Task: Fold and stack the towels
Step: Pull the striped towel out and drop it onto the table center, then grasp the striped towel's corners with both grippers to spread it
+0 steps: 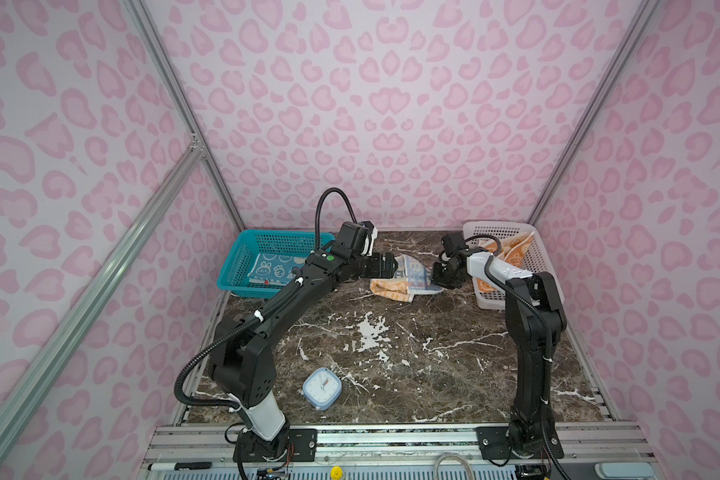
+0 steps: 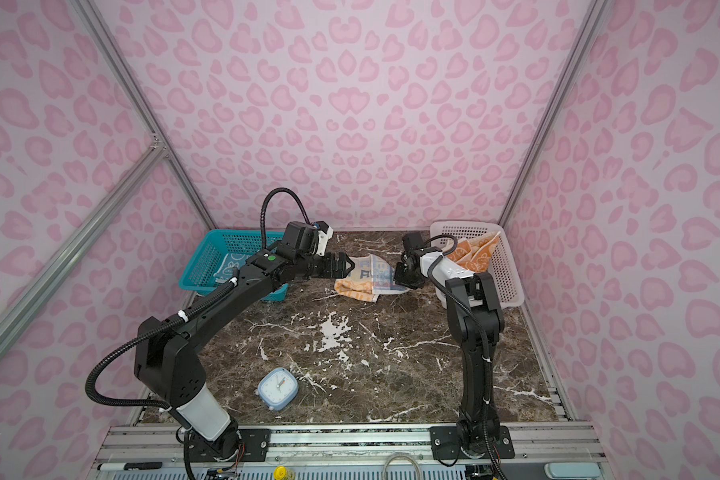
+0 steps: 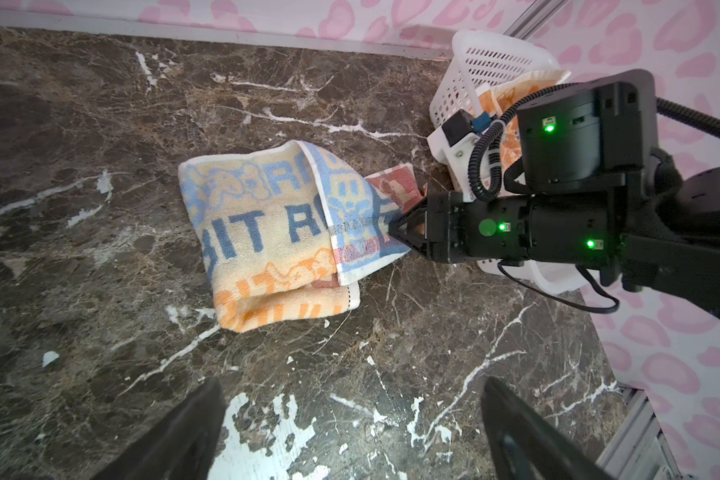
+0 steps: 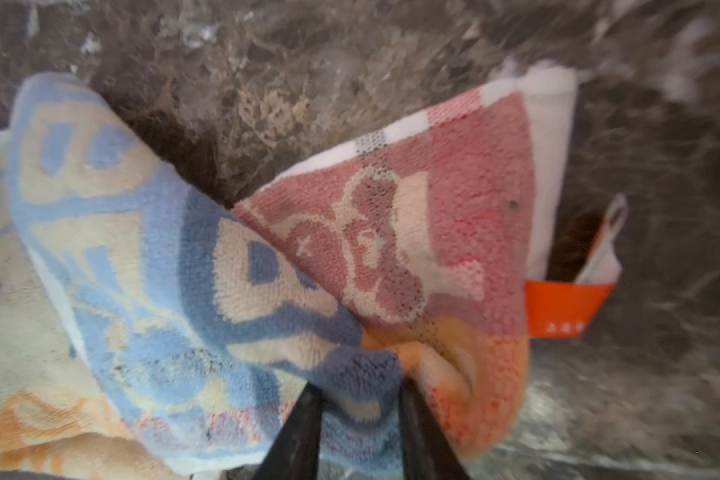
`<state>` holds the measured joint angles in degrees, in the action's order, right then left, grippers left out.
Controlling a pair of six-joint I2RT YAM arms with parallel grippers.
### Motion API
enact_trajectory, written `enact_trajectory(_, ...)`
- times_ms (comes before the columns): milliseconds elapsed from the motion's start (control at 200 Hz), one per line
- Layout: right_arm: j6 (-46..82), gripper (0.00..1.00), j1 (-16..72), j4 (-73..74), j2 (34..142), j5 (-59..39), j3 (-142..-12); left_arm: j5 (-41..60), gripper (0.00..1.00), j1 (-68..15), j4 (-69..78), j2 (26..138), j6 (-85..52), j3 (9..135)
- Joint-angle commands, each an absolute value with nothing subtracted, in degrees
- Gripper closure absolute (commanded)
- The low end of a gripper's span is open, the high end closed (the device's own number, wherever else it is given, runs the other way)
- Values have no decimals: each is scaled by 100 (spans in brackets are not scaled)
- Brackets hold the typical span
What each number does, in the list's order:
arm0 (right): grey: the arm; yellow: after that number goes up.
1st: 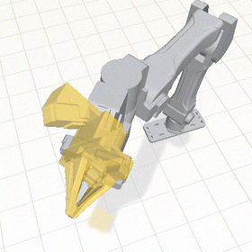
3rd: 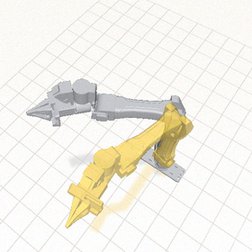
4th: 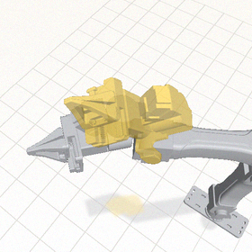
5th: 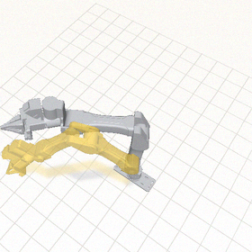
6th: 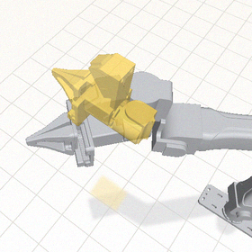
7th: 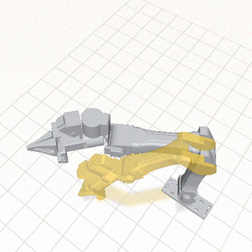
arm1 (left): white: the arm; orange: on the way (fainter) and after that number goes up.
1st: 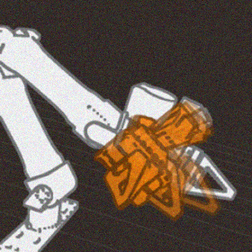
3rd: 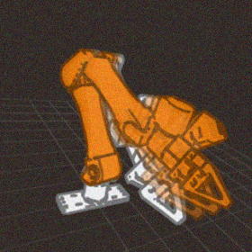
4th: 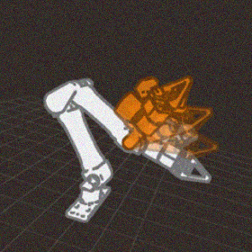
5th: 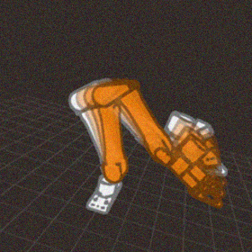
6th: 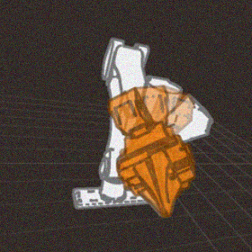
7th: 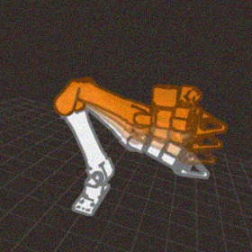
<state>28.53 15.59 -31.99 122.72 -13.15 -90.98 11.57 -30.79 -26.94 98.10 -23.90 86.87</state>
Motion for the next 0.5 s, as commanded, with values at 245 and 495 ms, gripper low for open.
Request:
enact_trajectory(245,3142,60,1953,-3015,11821,-1754,-8880,1463,2,-3126,-3223,10589,-2388,9122)
enact_trajectory(495,2953,42,1464,-3001,11241,-1647,-8126,1240,7,-3217,-3386,11437,-2361,9348)
